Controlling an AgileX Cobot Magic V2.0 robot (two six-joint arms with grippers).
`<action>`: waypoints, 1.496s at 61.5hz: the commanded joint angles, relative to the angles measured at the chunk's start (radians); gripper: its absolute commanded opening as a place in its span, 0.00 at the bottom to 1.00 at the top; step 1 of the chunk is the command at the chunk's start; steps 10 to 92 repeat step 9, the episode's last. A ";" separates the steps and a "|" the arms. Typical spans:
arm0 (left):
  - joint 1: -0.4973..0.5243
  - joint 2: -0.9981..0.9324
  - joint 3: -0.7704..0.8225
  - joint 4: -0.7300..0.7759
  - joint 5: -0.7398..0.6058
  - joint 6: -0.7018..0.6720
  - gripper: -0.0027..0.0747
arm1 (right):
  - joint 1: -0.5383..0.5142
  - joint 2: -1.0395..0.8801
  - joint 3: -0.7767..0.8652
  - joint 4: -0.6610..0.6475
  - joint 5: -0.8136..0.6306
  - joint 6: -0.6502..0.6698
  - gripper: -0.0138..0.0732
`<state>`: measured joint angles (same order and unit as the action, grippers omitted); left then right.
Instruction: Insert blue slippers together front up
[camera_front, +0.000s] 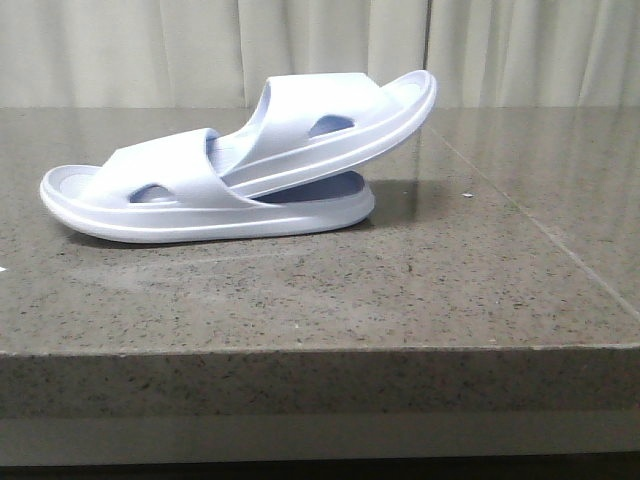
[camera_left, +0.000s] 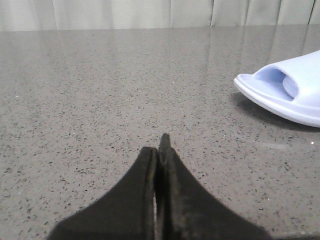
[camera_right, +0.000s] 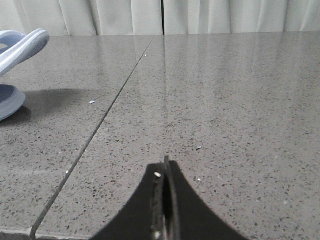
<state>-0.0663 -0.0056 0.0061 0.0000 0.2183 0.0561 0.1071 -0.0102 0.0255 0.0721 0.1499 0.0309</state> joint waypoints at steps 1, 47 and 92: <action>-0.007 -0.023 0.019 0.000 -0.088 -0.008 0.01 | 0.000 -0.014 0.000 -0.013 -0.079 -0.012 0.09; -0.007 -0.023 0.019 0.000 -0.088 -0.008 0.01 | 0.000 -0.014 0.000 -0.013 -0.079 -0.012 0.09; -0.007 -0.023 0.019 0.000 -0.088 -0.008 0.01 | 0.000 -0.014 0.000 -0.013 -0.079 -0.012 0.09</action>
